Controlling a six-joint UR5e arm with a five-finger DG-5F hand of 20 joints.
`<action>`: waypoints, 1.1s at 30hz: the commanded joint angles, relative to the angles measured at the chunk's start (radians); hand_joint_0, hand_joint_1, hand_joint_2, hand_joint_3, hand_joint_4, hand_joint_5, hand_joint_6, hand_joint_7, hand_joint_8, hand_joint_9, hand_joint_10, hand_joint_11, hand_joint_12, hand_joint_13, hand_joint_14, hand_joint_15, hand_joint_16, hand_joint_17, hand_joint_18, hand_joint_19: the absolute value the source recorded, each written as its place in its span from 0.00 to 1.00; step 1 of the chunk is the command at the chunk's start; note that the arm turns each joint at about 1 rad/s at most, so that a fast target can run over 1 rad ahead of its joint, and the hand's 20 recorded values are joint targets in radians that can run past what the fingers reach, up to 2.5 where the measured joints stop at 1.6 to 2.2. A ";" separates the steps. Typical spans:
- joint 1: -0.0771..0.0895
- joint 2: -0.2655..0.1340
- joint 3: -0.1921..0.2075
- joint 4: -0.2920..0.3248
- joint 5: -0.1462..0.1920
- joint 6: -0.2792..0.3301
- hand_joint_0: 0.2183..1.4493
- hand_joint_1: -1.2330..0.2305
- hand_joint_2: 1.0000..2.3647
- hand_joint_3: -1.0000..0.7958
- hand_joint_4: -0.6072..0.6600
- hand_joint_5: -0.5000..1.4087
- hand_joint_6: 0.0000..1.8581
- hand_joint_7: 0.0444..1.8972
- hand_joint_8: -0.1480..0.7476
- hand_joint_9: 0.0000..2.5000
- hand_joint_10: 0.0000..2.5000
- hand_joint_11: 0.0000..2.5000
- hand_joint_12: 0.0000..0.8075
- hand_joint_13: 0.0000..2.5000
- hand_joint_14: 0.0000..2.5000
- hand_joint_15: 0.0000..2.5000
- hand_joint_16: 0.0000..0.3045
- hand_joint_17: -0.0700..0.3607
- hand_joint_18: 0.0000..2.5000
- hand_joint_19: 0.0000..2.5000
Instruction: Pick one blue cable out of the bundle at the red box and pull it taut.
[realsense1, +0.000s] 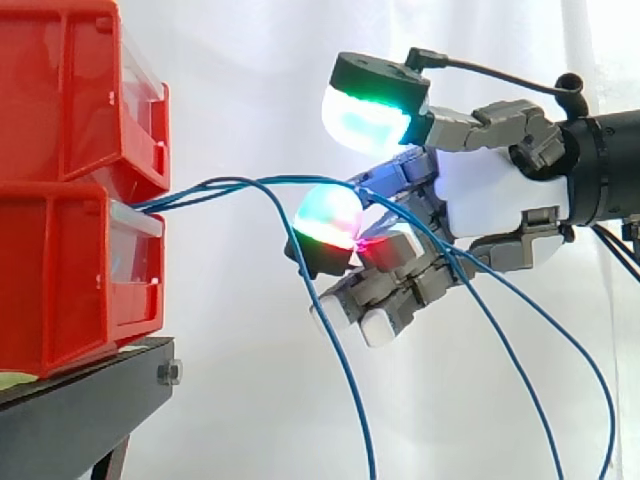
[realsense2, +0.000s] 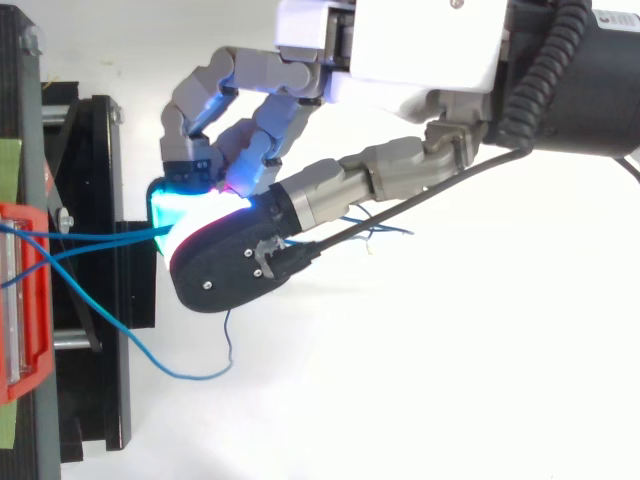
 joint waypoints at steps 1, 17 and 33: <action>0.000 0.000 0.000 0.000 0.001 0.000 0.30 0.45 0.00 0.29 0.63 0.18 0.49 0.48 0.59 0.44 0.01 0.45 0.44 0.28 0.01 0.15 0.17 0.43 0.28 0.18; 0.000 0.000 0.006 -0.005 0.001 -0.002 0.34 0.35 0.01 0.43 0.61 0.18 0.50 0.50 0.61 0.45 0.01 0.45 0.46 0.30 0.01 0.15 0.17 0.43 0.29 0.17; 0.000 0.000 0.006 -0.005 0.001 -0.002 0.26 0.39 0.00 0.28 0.65 0.18 0.49 0.51 0.61 0.45 0.01 0.45 0.46 0.30 0.01 0.15 0.17 0.43 0.29 0.18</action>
